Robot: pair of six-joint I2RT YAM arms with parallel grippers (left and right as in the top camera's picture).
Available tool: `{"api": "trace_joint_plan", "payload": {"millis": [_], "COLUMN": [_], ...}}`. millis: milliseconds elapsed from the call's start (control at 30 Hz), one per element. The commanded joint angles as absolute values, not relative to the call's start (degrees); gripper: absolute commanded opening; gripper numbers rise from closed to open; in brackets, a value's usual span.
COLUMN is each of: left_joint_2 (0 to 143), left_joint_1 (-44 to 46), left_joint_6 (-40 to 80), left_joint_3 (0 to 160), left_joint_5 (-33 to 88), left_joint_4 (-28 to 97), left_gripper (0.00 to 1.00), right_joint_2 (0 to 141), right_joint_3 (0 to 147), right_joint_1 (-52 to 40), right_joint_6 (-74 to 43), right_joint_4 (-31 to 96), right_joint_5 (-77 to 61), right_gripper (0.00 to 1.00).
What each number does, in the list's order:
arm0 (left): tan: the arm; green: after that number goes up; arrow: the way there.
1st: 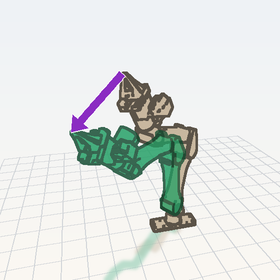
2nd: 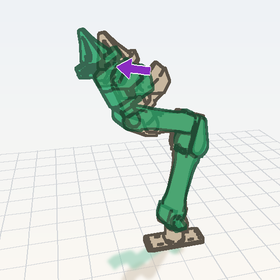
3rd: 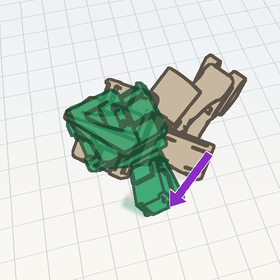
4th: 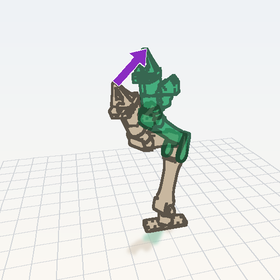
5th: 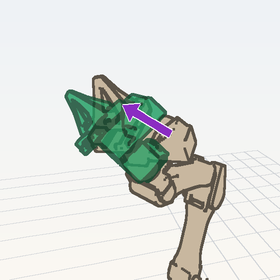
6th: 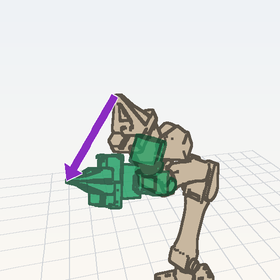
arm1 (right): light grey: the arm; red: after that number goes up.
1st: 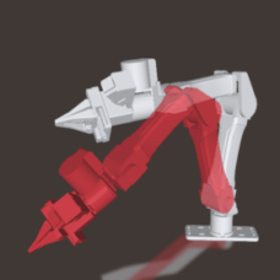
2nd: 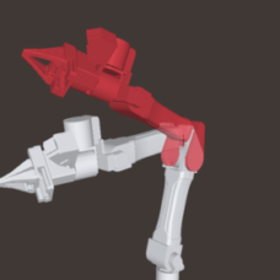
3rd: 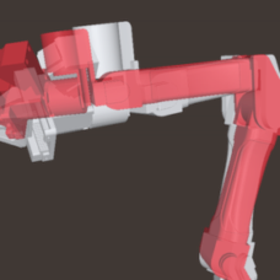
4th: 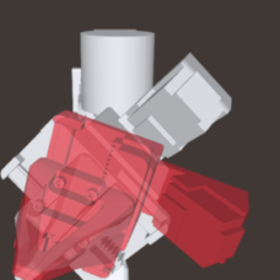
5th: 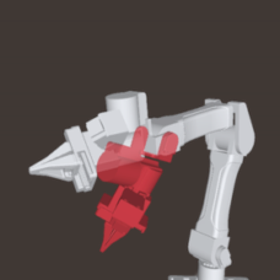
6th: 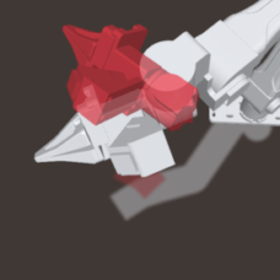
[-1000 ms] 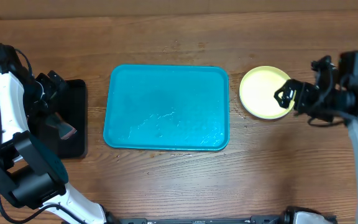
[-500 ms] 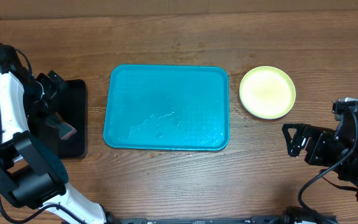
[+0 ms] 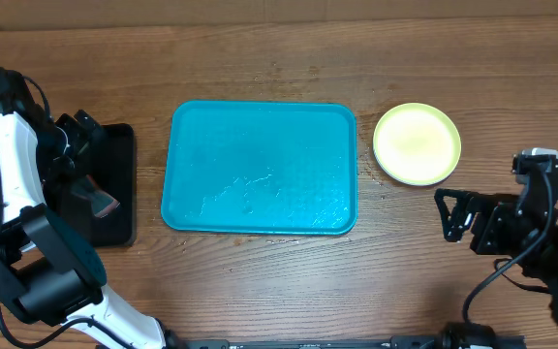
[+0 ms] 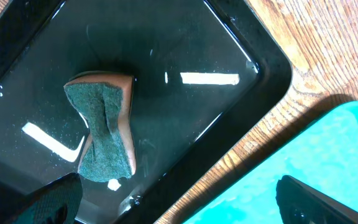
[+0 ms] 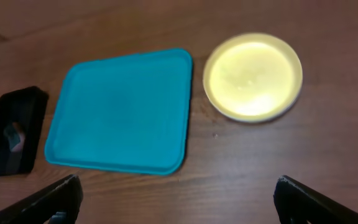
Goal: Clean dirty plates on tray and stack at the side
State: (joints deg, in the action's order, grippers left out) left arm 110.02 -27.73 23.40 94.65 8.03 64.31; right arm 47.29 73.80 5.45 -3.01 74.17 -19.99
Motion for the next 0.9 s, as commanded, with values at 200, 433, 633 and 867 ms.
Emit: {"api": "trace_joint_plan", "payload": {"millis": [200, 433, 633, 867], "left_joint_2": [110.1, 110.1, 110.1, 110.1], "left_joint_1": [-27.3, -27.3, -27.3, -27.3], "left_joint_6": [22.7, 22.7, 22.7, 22.7], "left_joint_3": [95.2, 95.2, 95.2, 95.2], "left_joint_5": [8.6, 8.6, 8.6, 8.6], "left_joint_4": [64.2, 64.2, 64.2, 64.2], "left_gripper": [1.00, 1.00, 1.00, 1.00], "right_joint_2": [30.5, 16.4, 6.0, 0.2], "right_joint_3": [48.5, 25.0, 14.8, 9.4], "right_joint_1": [-1.0, -2.4, -3.0, -3.0], "right_joint_6": [-2.6, -2.9, -2.9, -3.1], "right_joint_4": [50.5, 27.5, 17.6, 12.1], "right_joint_5": [-19.2, -19.4, -18.4, -13.9], "right_gripper": [1.00, 1.00, 1.00, 1.00]}}
